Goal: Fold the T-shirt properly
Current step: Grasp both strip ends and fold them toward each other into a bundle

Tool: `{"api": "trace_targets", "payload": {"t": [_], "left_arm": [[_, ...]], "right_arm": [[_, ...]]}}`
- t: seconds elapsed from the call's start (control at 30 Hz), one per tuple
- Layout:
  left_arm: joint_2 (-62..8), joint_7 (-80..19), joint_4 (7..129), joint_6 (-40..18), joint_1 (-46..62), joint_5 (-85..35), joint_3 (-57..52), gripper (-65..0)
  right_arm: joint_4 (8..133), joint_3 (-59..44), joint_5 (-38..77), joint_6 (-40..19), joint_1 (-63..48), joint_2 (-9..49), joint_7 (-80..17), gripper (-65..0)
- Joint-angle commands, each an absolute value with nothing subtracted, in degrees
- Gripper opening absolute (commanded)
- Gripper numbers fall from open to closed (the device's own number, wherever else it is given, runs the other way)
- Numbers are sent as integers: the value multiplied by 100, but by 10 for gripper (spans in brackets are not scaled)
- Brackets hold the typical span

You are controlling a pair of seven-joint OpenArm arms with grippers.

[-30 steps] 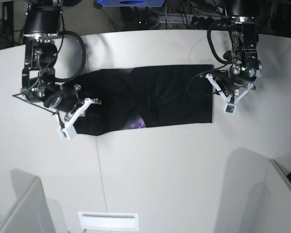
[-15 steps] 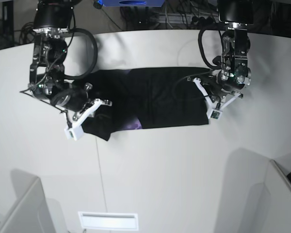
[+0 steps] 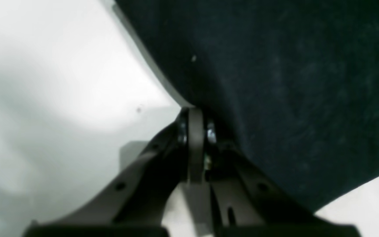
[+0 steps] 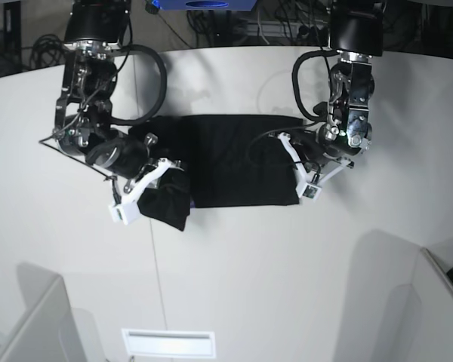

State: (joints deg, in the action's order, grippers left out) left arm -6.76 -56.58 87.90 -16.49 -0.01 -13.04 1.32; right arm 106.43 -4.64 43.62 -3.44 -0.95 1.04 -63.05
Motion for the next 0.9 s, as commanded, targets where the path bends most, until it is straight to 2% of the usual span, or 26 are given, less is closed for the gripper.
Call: {"api": "trace_targets", "payload": {"t": [0.0,0.2,0.37,0.53,0.87], "left_arm": [[-593,-5930,8752,-1684,-4,-1112,171,-650],[-532,-5938,8743,-1684,-163,-1042,180,-650],[-532,-5938,8760,-1684,-171,-1042,382,-650],[-541,-5938,8787,-1684,-136,-1042,382,-650],[-549,-5938,8831,-1684,-66,-1042,312,-650]], "right_arm": [[10747,-462,4514,-365,4,66,-6211,-650],[10747,-338,4505,-365,4,-189,-6009,-650],[10703,110,4497,-356,13,-198,-5701,-650],[10659,435,4497,48,31,-189,-5402,-650],[10308,1059,4497,75,101,-224,-4848,-650]]}}
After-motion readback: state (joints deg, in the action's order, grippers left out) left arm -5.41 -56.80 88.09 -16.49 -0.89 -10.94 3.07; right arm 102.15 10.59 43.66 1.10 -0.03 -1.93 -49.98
